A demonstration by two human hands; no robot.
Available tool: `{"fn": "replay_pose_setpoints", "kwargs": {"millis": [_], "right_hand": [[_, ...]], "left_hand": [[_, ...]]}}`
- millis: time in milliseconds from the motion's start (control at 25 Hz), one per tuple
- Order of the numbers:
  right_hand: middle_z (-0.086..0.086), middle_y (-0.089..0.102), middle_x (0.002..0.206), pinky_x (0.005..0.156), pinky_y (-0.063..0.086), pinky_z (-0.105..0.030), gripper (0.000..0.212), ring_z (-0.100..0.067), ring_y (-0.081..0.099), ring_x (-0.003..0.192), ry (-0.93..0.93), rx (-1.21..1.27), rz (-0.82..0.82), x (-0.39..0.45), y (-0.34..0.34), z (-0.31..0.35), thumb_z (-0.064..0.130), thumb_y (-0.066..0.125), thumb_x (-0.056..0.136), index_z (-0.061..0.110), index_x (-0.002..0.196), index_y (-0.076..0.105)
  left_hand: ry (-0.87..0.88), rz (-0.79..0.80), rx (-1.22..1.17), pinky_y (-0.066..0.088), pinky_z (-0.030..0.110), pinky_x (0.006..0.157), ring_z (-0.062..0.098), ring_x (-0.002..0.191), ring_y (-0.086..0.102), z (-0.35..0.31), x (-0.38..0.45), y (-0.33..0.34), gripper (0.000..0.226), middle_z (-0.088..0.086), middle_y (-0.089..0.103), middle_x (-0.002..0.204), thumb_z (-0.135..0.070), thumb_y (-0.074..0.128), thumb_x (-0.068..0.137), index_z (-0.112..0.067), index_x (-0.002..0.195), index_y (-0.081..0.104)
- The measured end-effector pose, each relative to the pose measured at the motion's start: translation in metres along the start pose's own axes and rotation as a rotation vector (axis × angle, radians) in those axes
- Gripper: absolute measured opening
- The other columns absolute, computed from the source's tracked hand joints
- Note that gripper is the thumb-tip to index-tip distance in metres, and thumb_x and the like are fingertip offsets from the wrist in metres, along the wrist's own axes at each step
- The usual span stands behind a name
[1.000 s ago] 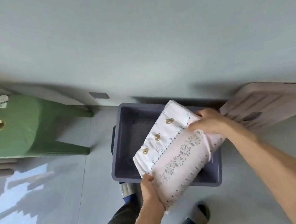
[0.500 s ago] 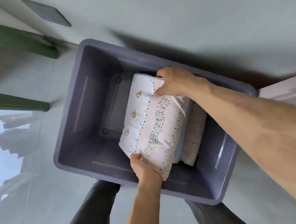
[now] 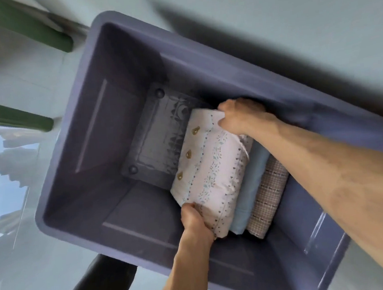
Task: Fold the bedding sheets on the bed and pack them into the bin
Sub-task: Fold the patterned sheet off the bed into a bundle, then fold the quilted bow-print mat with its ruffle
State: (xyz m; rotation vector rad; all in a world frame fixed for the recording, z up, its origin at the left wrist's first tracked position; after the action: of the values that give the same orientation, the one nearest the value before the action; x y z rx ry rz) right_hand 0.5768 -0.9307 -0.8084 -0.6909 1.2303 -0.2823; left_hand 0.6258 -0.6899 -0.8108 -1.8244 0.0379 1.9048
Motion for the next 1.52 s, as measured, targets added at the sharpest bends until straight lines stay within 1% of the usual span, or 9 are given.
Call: {"fn": "replay_pose_setpoints", "kwargs": {"millis": [120,280,440,600,760,1040,1160,1320,1520], "right_hand": [[-0.006,0.063,0.122,0.078,0.043,-0.03,0.023,-0.028,0.059,0.105,0.124,0.063,0.033,-0.006,0.009,-0.027,0.037,0.054,0.093,0.024,0.111,0.06],[-0.007,0.06,0.133,0.095,0.048,-0.035,0.041,-0.03,0.057,0.119,0.165,0.17,-0.063,-0.011,0.011,-0.027,0.043,0.054,0.096,0.023,0.132,0.055],[-0.01,0.058,0.137,0.098,0.047,-0.039,0.045,-0.032,0.054,0.123,0.204,0.244,-0.191,-0.019,0.021,-0.028,0.045,0.05,0.097,0.021,0.135,0.05],[-0.012,0.055,0.137,0.097,0.041,-0.042,0.042,-0.035,0.049,0.124,0.316,0.318,-0.364,-0.069,0.028,-0.025,0.038,0.048,0.097,0.014,0.132,0.049],[-0.011,0.05,0.142,0.102,0.038,-0.042,0.049,-0.032,0.043,0.128,0.272,0.433,-0.434,-0.165,0.019,-0.004,0.036,0.05,0.098,0.01,0.14,0.044],[-0.004,0.041,0.151,0.107,0.036,-0.04,0.058,-0.027,0.041,0.135,0.457,0.813,-0.641,-0.362,-0.043,0.06,0.045,0.048,0.097,0.016,0.146,0.04],[0.001,0.046,0.148,0.107,0.039,-0.038,0.062,-0.023,0.045,0.132,0.566,1.033,-0.888,-0.462,-0.091,0.078,0.055,0.047,0.092,0.023,0.145,0.041],[0.009,0.032,0.157,0.111,0.029,-0.027,0.067,-0.013,0.033,0.142,0.684,1.198,-1.209,-0.608,-0.155,0.077,0.053,0.051,0.094,0.03,0.153,0.028],[0.015,0.029,0.157,0.109,0.026,-0.023,0.071,-0.007,0.03,0.142,0.778,1.168,-1.599,-0.801,-0.186,0.041,0.065,0.045,0.092,0.034,0.152,0.025]], "left_hand": [[-0.023,0.053,0.076,0.054,0.04,0.081,0.028,0.085,0.063,0.007,0.014,0.0,0.031,0.009,0.068,0.096,-0.022,0.039,0.099,-0.008,0.094,0.065],[0.028,-0.054,0.214,0.049,0.03,0.059,0.024,0.072,0.06,-0.003,0.014,0.003,0.024,0.008,0.063,0.084,-0.016,0.041,0.098,-0.006,0.093,0.062],[0.243,-0.139,0.505,0.046,0.032,0.081,0.032,0.111,0.057,-0.02,0.008,-0.003,0.045,0.011,0.055,0.131,-0.017,0.039,0.096,-0.01,0.141,0.042],[0.528,-0.055,0.759,0.042,0.032,0.091,0.029,0.121,0.05,-0.041,-0.037,-0.009,0.058,0.006,0.05,0.14,-0.016,0.045,0.093,-0.022,0.149,0.031],[0.78,0.137,1.046,0.034,0.027,0.09,0.016,0.128,0.043,-0.052,-0.129,-0.029,0.064,-0.002,0.034,0.155,-0.02,0.044,0.096,-0.031,0.154,0.019],[1.118,0.386,1.499,0.031,0.035,0.116,0.014,0.14,0.037,-0.02,-0.349,-0.083,0.063,-0.011,0.029,0.157,-0.024,0.047,0.095,-0.032,0.153,0.022],[1.254,0.608,1.641,0.026,0.026,0.116,0.01,0.142,0.033,0.011,-0.452,-0.107,0.062,-0.012,0.033,0.155,-0.023,0.046,0.096,-0.035,0.152,0.025],[1.414,0.895,1.693,0.043,0.046,0.106,0.031,0.128,0.05,0.073,-0.602,-0.129,0.06,0.001,0.051,0.145,-0.026,0.046,0.095,-0.051,0.145,0.026],[1.655,1.364,1.79,0.032,0.037,0.116,0.008,0.137,0.041,0.209,-0.758,-0.173,0.057,-0.014,0.043,0.149,-0.031,0.049,0.093,-0.044,0.146,0.031]]}}
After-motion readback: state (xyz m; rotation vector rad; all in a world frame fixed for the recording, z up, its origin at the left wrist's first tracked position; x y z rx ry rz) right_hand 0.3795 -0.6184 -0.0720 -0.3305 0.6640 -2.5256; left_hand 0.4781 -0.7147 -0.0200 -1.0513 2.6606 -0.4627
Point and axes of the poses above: each hand's wrist, its own x-axis towards the middle knuckle, its own y-axis out of the palm, z = x × y, the point moved 1 cm from there along x, towards the middle knuckle
